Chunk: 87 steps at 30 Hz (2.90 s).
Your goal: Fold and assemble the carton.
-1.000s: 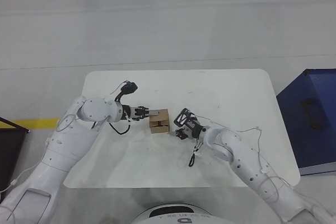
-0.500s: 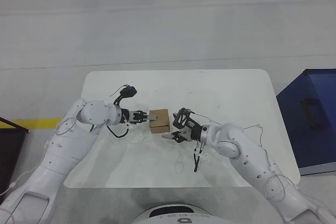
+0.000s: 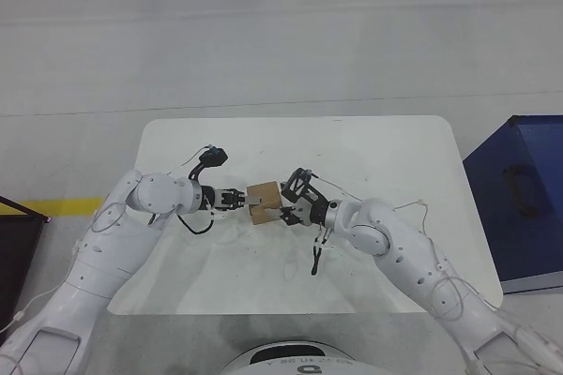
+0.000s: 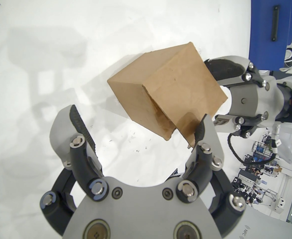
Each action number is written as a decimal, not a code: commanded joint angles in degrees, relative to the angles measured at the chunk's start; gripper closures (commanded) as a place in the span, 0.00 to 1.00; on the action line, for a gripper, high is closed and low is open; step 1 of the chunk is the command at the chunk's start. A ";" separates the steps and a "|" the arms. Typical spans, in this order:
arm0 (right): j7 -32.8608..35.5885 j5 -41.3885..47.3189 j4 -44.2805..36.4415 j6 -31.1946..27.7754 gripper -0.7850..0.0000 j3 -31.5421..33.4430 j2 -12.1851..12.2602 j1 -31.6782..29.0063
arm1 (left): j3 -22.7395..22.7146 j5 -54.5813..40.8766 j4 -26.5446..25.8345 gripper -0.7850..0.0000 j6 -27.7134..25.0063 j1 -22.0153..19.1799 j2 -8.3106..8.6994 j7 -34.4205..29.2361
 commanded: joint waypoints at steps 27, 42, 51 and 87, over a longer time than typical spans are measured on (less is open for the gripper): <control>-2.54 -6.78 2.25 2.32 0.50 -2.35 -1.98 2.21 | -1.61 -4.17 2.48 0.00 -2.94 -0.06 0.16 0.19; -1.59 -7.15 2.01 2.70 0.48 -2.73 -2.77 2.42 | -4.71 -10.45 7.77 0.00 -13.83 1.19 0.02 9.61; -1.35 -7.47 2.43 3.05 0.50 -2.75 -3.23 2.68 | -2.63 -14.28 13.17 0.00 -23.03 -0.25 -0.81 8.90; 1.37 -9.98 0.49 1.37 0.45 1.70 -3.07 0.80 | -0.46 -10.87 13.78 0.00 -22.84 -1.59 -1.09 6.90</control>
